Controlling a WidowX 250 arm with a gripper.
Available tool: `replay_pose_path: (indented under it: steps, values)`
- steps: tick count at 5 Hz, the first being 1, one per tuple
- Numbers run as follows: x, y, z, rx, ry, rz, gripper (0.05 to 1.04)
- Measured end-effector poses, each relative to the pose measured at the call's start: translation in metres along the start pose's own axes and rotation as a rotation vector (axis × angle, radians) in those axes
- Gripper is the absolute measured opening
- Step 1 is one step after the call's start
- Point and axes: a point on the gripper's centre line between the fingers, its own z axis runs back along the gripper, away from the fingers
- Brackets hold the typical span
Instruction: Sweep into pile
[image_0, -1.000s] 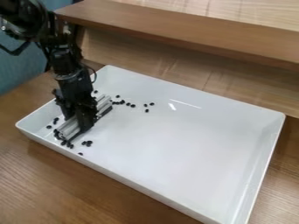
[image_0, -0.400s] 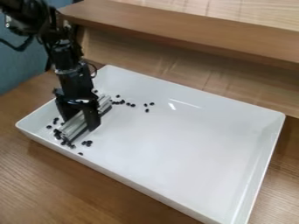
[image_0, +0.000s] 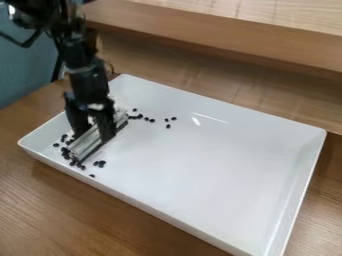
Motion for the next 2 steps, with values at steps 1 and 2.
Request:
replay_pose_path:
  steps: [1, 2]
  values:
    - [0.005, -0.014, 0.035, 0.002, -0.049, -0.032, 0.998]
    - [0.002, -0.025, 0.054, -0.024, -0.059, -0.030, 0.998]
